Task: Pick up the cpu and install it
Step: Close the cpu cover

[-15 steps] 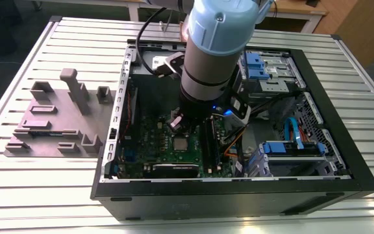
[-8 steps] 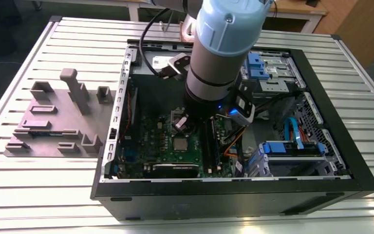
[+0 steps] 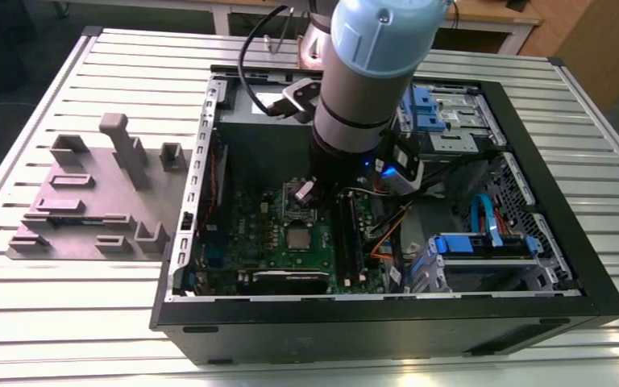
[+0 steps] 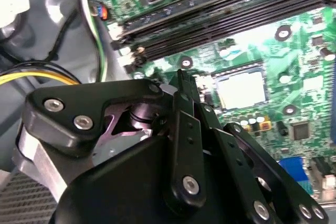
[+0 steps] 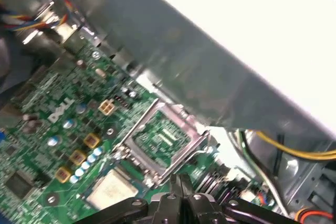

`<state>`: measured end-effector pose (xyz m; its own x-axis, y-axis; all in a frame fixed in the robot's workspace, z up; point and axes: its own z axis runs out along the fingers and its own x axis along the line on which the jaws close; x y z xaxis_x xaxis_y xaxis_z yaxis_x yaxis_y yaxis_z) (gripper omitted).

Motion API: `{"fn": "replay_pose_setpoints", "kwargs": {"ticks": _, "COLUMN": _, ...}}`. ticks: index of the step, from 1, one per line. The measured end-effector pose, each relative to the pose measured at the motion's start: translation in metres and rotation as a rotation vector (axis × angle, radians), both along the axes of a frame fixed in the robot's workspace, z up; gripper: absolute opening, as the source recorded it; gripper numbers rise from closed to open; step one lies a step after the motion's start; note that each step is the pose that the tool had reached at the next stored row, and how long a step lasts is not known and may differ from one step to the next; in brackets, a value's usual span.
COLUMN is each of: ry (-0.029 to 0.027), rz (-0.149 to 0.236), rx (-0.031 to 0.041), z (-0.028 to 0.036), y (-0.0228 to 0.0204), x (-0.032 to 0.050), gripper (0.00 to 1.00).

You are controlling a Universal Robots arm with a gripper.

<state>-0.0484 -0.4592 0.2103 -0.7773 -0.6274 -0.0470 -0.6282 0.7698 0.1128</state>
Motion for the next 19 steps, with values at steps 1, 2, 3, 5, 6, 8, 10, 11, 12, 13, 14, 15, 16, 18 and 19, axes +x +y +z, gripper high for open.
{"fn": "replay_pose_setpoints", "kwargs": {"ticks": 1, "ry": 0.0000, "rz": 0.000, "rx": 0.0001, "z": 0.0000, "y": 0.0018, "x": 0.0007, "gripper": 0.11}}
{"fn": "replay_pose_setpoints", "kwargs": {"ticks": 2, "ry": 0.0000, "rz": 0.001, "rx": 0.0000, "z": 0.0000, "y": 0.0034, "x": 0.0013, "gripper": 0.11}}
{"fn": "replay_pose_setpoints", "kwargs": {"ticks": 3, "ry": 0.0000, "rz": 0.002, "rx": 0.0001, "z": 0.0000, "y": 0.0045, "x": 0.0018, "gripper": 0.11}}
{"fn": "replay_pose_setpoints", "kwargs": {"ticks": 5, "ry": 0.0001, "rz": 0.006, "rx": 0.0018, "z": 0.0000, "y": 0.0056, "x": 0.0027, "gripper": 0.11}}
{"fn": "replay_pose_setpoints", "kwargs": {"ticks": 6, "ry": 0.0000, "rz": 0.010, "rx": 0.0037, "z": -0.0001, "y": 0.0057, "x": 0.0029, "gripper": 0.11}}
{"fn": "replay_pose_setpoints", "kwargs": {"ticks": 8, "ry": 0.0001, "rz": 0.021, "rx": 0.0094, "z": -0.0001, "y": 0.0059, "x": 0.0031, "gripper": 0.11}}
{"fn": "replay_pose_setpoints", "kwargs": {"ticks": 10, "ry": 0.0000, "rz": 0.029, "rx": 0.0159, "z": -0.0002, "y": 0.0062, "x": 0.0036, "gripper": 0.11}}
{"fn": "replay_pose_setpoints", "kwargs": {"ticks": 11, "ry": -0.0001, "rz": 0.031, "rx": 0.0175, "z": -0.0003, "y": 0.0069, "x": 0.0044, "gripper": 0.11}}
{"fn": "replay_pose_setpoints", "kwargs": {"ticks": 12, "ry": 0.0000, "rz": 0.031, "rx": 0.0175, "z": -0.0003, "y": 0.0080, "x": 0.0055, "gripper": 0.11}}
{"fn": "replay_pose_setpoints", "kwargs": {"ticks": 13, "ry": 0.0001, "rz": 0.031, "rx": 0.0172, "z": -0.0002, "y": 0.0097, "x": 0.0068, "gripper": 0.11}}
{"fn": "replay_pose_setpoints", "kwargs": {"ticks": 14, "ry": 0.0001, "rz": 0.031, "rx": 0.0171, "z": -0.0003, "y": 0.0117, "x": 0.0078, "gripper": 0.11}}
{"fn": "replay_pose_setpoints", "kwargs": {"ticks": 15, "ry": 0.0000, "rz": 0.031, "rx": 0.0171, "z": -0.0004, "y": 0.0134, "x": 0.0085, "gripper": 0.11}}
{"fn": "replay_pose_setpoints", "kwargs": {"ticks": 16, "ry": 0.0000, "rz": 0.031, "rx": 0.0171, "z": -0.0004, "y": 0.0152, "x": 0.0092, "gripper": 0.11}}
{"fn": "replay_pose_setpoints", "kwargs": {"ticks": 18, "ry": 0.0000, "rz": 0.031, "rx": 0.0171, "z": -0.0003, "y": 0.0180, "x": 0.0102, "gripper": 0.11}}
{"fn": "replay_pose_setpoints", "kwargs": {"ticks": 19, "ry": 0.0000, "rz": 0.031, "rx": 0.0172, "z": -0.0003, "y": 0.0187, "x": 0.0104, "gripper": 0.11}}
